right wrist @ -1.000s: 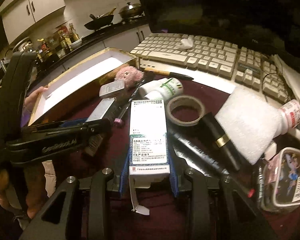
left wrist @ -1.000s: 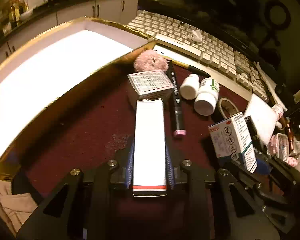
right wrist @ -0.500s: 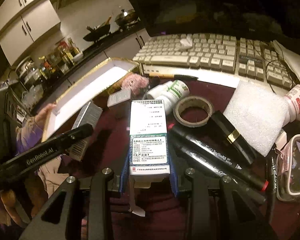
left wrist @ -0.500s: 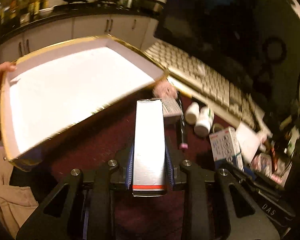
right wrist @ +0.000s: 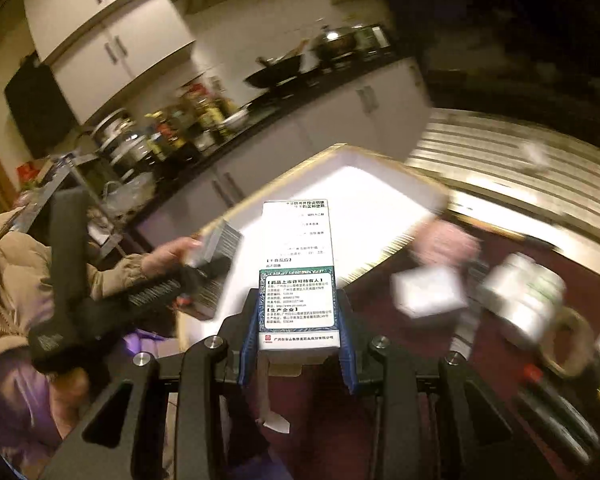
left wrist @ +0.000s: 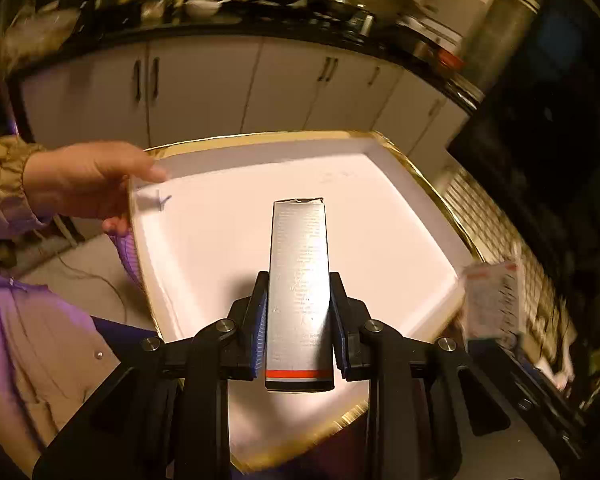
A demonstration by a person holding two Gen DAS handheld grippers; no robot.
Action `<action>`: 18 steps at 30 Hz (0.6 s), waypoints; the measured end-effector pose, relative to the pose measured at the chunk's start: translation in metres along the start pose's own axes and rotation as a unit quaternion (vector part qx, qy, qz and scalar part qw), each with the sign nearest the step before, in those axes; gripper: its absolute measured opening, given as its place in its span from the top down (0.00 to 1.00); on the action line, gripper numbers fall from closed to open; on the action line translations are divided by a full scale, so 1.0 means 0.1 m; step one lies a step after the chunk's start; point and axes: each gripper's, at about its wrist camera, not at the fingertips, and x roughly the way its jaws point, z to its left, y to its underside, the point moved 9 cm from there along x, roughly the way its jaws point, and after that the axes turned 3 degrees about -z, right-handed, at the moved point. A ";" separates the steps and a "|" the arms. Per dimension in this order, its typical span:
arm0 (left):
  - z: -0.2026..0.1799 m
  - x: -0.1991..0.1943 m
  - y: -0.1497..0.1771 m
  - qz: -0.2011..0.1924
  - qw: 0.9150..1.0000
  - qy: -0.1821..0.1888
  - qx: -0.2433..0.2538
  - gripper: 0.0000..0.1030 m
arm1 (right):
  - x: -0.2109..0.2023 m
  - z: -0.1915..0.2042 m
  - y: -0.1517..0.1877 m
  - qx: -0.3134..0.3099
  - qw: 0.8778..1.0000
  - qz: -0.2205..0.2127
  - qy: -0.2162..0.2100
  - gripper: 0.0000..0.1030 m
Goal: Organize objects
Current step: 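Carry both boxes over the white tray and open both tools to drop them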
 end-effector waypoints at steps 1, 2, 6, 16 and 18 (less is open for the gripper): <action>0.07 0.03 -0.01 0.004 1.000 -0.003 -0.005 0.74 | 0.16 0.03 -0.04 -0.002 1.000 0.006 0.000 0.67; 0.10 0.07 -0.02 0.005 1.000 -0.007 -0.010 0.74 | 0.28 0.04 -0.08 0.000 1.000 0.013 -0.002 0.67; 0.23 0.22 0.05 0.028 0.999 -0.014 -0.022 0.74 | 0.72 0.04 -0.13 0.020 0.999 0.036 -0.006 0.67; 0.15 0.21 0.23 0.027 0.998 -0.049 0.003 0.74 | 0.99 0.00 0.00 -0.027 0.998 0.050 0.030 0.67; 0.12 0.21 0.26 0.030 0.998 -0.048 0.010 0.74 | 0.97 -0.03 0.00 -0.028 0.998 0.049 0.033 0.66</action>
